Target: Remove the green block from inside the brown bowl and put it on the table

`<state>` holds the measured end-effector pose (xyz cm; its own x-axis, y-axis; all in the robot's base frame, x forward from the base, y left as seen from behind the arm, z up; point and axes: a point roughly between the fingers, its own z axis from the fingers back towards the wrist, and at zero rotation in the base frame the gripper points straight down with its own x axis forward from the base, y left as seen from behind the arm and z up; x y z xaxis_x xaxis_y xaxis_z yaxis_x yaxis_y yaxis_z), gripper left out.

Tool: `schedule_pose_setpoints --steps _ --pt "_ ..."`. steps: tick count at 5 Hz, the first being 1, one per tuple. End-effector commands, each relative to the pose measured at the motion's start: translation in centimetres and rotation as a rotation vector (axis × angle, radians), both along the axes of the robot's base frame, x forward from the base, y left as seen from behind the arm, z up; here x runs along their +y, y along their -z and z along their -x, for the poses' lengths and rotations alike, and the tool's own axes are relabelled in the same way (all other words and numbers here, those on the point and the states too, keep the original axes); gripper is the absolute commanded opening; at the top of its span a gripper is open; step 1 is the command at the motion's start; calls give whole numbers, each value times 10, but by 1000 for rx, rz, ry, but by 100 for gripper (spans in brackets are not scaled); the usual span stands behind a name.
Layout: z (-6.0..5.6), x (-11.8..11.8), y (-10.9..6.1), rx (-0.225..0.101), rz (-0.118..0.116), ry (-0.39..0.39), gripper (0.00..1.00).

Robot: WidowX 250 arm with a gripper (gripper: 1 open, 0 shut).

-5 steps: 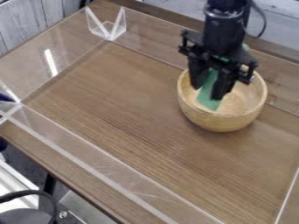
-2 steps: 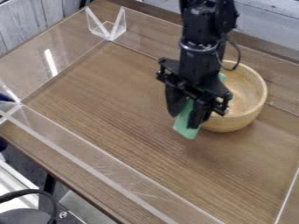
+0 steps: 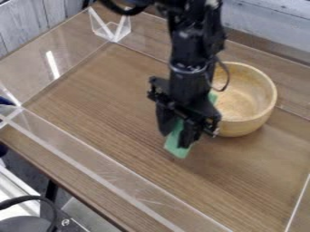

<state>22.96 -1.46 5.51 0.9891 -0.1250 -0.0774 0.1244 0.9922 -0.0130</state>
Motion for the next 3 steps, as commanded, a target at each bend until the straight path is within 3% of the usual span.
schedule_pose_setpoints --steps 1,3 --pt "-1 8 6 -30 3 1 0" --pt "3 8 16 -12 5 7 0"
